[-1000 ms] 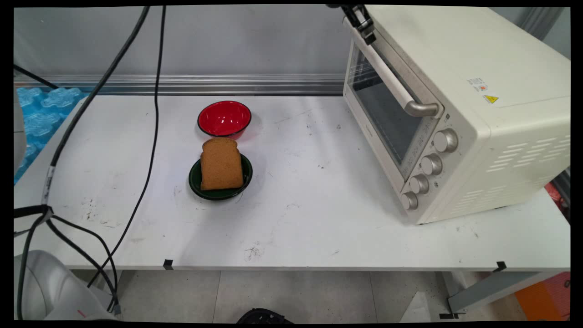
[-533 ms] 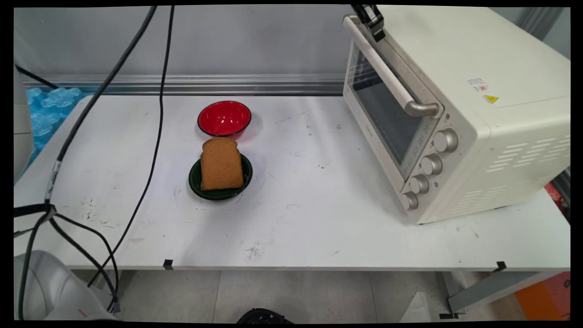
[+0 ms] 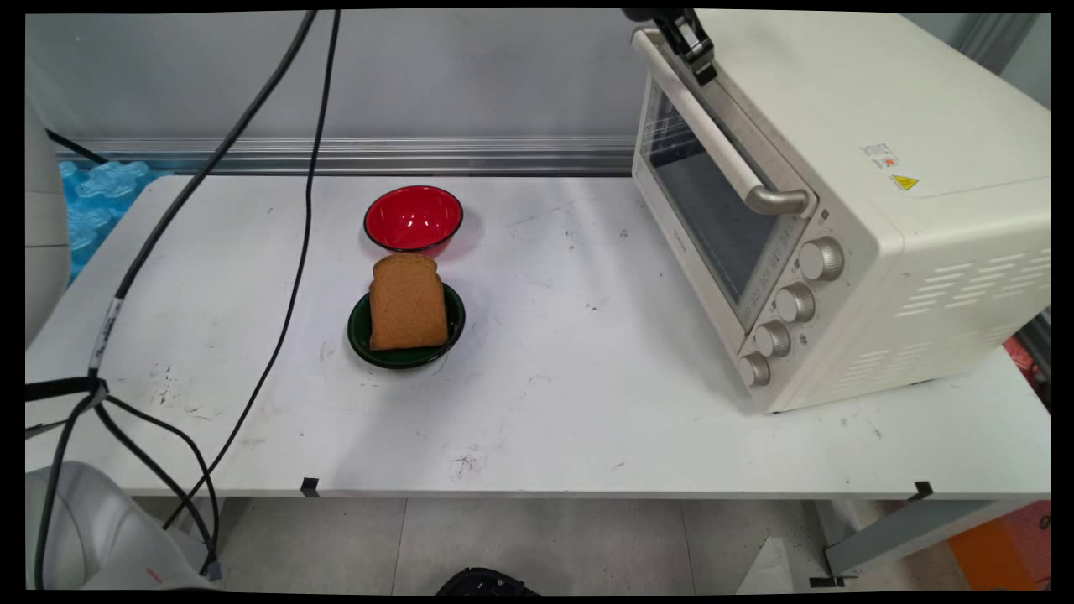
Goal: Open the oven
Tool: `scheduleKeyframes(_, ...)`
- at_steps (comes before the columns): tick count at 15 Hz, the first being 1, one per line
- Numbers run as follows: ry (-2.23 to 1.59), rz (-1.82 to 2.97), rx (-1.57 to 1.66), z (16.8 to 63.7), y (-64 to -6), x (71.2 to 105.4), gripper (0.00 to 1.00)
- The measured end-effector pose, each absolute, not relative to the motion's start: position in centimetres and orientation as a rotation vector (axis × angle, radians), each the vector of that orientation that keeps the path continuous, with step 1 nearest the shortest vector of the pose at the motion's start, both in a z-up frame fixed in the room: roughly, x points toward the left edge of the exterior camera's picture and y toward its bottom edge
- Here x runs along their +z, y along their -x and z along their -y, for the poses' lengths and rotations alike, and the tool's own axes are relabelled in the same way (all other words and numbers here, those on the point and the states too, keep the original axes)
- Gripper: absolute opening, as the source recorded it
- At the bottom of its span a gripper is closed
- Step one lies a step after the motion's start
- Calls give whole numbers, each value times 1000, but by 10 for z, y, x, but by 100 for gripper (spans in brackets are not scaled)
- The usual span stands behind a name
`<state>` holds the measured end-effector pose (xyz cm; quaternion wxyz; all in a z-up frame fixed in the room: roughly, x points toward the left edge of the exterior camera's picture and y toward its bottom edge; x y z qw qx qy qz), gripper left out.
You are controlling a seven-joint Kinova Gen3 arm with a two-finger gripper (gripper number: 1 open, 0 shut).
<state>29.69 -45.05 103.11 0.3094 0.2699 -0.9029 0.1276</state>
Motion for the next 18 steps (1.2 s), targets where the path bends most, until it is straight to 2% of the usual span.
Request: scheduleKeyframes(18, -728, 2382, 320, 445, -308, 992, 0)
